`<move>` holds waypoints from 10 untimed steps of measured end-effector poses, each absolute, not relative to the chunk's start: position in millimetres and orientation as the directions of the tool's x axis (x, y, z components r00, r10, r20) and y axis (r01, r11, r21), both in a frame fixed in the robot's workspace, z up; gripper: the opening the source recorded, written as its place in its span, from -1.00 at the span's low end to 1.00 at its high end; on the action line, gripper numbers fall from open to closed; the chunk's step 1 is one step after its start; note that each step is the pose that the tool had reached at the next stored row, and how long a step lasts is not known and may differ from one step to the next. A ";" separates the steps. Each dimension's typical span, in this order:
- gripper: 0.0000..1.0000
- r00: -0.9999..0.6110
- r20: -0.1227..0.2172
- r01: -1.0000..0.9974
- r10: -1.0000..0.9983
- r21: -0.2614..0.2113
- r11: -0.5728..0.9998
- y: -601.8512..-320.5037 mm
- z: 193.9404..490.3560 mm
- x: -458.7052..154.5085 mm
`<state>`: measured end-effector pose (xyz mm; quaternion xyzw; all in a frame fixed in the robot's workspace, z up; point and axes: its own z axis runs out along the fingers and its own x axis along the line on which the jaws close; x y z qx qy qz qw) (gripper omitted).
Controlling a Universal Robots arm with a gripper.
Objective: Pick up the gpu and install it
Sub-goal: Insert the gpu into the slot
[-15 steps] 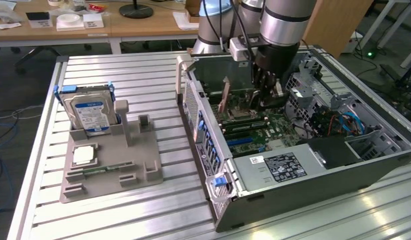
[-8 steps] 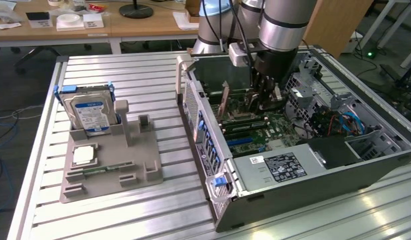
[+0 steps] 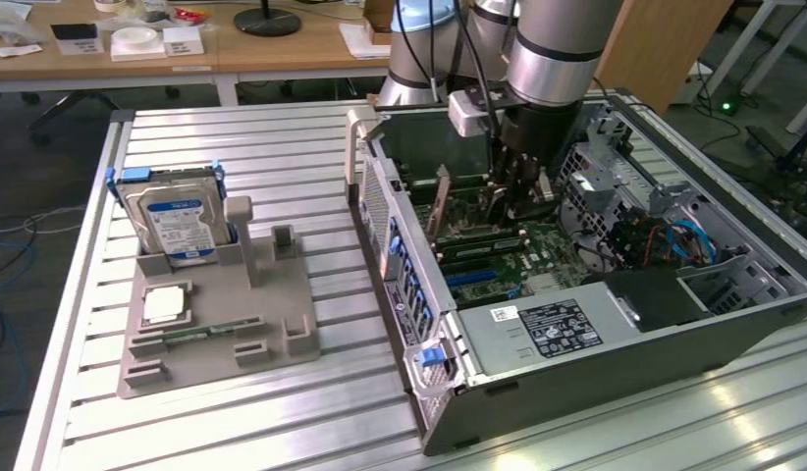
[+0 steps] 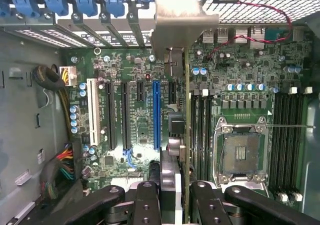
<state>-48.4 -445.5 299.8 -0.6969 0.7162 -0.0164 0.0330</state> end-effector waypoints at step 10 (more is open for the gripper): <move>-0.44 -0.027 -0.026 -0.998 -0.999 -0.064 0.028 -445.7 289.0 -48.4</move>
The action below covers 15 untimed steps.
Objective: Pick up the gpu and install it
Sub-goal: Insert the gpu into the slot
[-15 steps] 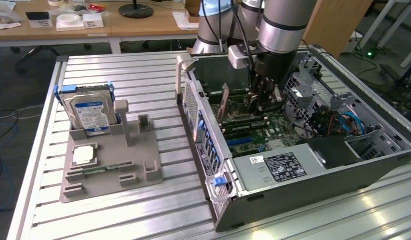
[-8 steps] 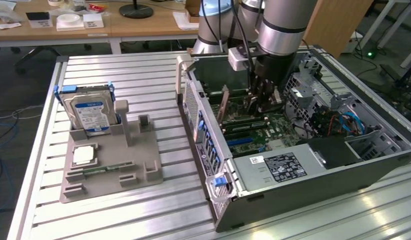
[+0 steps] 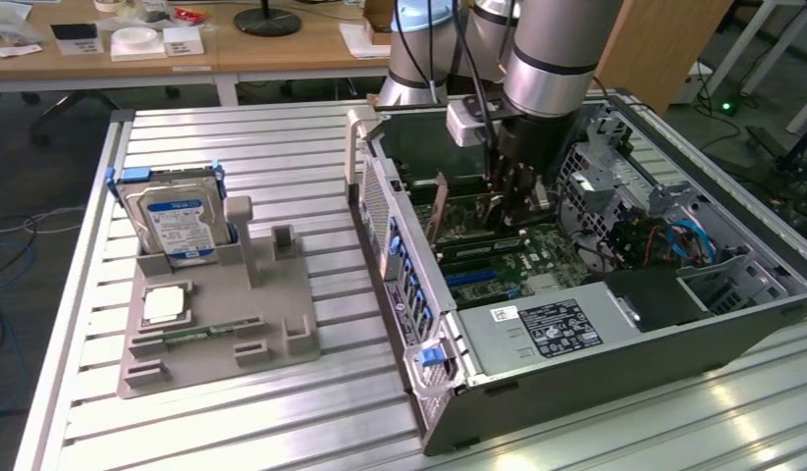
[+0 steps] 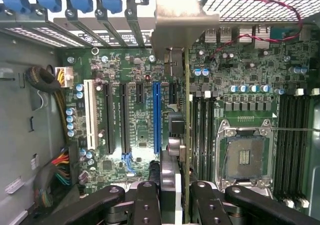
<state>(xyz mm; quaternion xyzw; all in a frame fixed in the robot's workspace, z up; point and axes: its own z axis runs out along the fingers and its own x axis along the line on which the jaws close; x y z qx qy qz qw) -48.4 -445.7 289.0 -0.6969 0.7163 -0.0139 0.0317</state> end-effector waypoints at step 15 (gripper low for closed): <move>-0.44 -0.027 -0.034 -0.998 -0.999 -0.062 0.029 -445.7 285.6 -48.4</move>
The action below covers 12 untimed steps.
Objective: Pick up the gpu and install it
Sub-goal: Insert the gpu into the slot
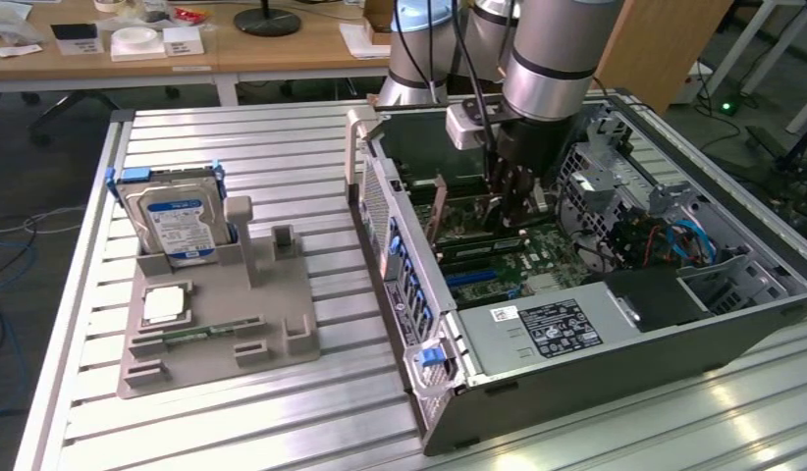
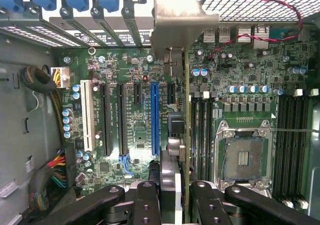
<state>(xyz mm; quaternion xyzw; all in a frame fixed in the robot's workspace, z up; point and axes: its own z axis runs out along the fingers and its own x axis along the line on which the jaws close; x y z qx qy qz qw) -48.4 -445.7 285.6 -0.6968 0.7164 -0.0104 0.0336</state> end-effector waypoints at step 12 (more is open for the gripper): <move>-0.44 -0.027 -0.034 -0.998 -0.999 -0.062 0.029 -450.3 284.2 -48.7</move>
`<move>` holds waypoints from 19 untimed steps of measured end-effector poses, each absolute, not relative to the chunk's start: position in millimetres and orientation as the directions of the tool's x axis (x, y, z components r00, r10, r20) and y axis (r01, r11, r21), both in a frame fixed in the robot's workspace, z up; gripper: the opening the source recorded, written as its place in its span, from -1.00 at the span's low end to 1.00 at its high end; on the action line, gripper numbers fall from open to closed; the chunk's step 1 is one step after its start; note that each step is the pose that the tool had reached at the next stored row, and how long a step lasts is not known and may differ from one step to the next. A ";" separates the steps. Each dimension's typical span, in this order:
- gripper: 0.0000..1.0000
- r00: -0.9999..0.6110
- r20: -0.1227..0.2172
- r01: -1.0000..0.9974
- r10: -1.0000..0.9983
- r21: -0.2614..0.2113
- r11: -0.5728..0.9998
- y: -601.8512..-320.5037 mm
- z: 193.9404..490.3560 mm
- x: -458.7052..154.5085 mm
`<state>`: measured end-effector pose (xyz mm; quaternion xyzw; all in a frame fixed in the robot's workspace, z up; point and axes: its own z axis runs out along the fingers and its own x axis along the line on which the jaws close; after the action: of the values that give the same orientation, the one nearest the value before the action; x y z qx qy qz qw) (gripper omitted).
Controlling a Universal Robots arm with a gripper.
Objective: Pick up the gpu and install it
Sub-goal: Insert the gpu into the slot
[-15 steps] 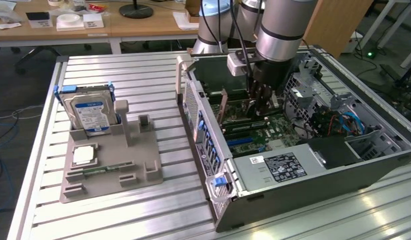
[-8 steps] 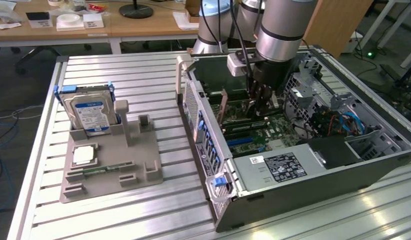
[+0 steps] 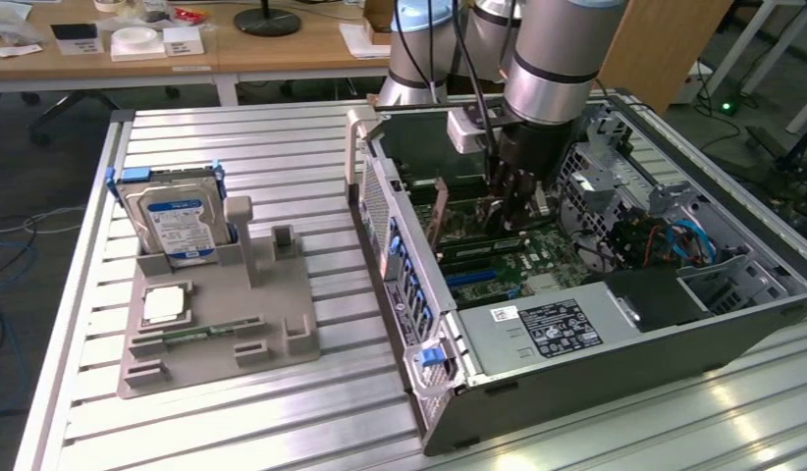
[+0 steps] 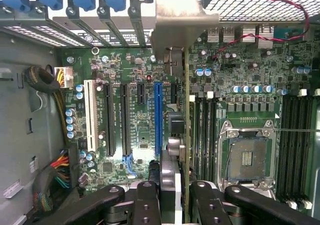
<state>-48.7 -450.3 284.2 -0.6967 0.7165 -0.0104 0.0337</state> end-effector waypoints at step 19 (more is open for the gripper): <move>-0.44 -0.027 -0.034 -0.998 -0.999 -0.062 0.029 -451.8 261.6 -50.8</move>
<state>-50.8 -451.8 261.6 -0.6968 0.7164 -0.0104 0.0336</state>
